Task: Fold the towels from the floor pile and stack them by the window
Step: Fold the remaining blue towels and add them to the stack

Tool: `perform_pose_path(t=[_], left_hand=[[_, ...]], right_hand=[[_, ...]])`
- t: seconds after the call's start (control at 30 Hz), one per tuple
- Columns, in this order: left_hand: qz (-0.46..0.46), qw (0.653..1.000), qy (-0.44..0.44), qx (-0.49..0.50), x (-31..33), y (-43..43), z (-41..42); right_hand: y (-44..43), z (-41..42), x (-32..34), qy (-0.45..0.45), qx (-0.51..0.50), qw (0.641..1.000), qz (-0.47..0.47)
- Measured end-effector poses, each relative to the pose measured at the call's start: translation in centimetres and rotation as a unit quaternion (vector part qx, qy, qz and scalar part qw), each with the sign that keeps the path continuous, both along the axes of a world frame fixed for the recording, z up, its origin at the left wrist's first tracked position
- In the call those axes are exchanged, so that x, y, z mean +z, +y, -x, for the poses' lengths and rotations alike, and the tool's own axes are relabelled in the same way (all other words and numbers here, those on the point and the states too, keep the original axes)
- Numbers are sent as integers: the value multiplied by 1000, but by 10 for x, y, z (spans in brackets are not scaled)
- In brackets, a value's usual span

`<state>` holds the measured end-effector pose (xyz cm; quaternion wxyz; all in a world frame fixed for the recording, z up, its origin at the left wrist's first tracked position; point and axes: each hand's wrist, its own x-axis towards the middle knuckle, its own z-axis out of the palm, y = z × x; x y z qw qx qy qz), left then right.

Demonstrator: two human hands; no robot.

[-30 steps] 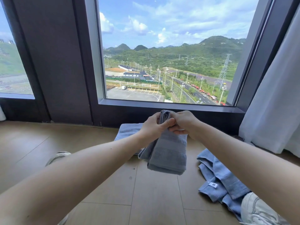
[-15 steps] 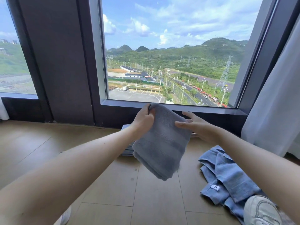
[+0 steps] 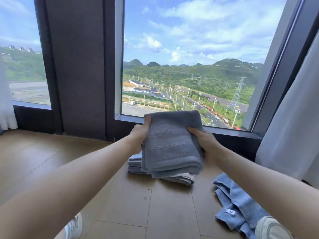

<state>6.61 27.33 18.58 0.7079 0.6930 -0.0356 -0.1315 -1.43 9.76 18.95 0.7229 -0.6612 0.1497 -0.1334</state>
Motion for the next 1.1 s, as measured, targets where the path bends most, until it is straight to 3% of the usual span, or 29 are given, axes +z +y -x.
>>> perform_pose_path(t=[0.07,0.13,0.2,0.33,0.43,0.53,0.6,0.7,0.77,0.93,1.1], left_hand=[[44,992,94,-67,-2,16,7],[14,983,107,-147,-9,28,11],[-3,983,98,-154,-17,32,14],[-63,996,21,-68,-33,32,12],[-184,979,-84,-26,-46,36,6],[-232,962,-145,22,-56,40,-2],[-185,976,-104,56,-65,41,-13],[-76,994,74,14,-81,37,-31],[-93,990,104,-20,-99,30,-46],[-87,995,-37,27,-133,10,-91],[-202,957,-201,51,-150,-21,-164]], right_hand=[[11,-4,5,-12,-32,999,-16],[17,-10,7,-17,-53,998,-30],[21,-17,6,-5,-68,997,-19],[25,-22,-2,62,-39,997,22],[30,-26,-12,110,-14,994,22],[39,-37,-26,149,44,988,27],[42,-49,-37,145,70,987,20],[33,-74,-58,113,74,991,11],[23,-90,-78,91,77,993,11],[-3,-137,-124,49,55,997,11],[-34,-217,-148,10,30,997,67]])
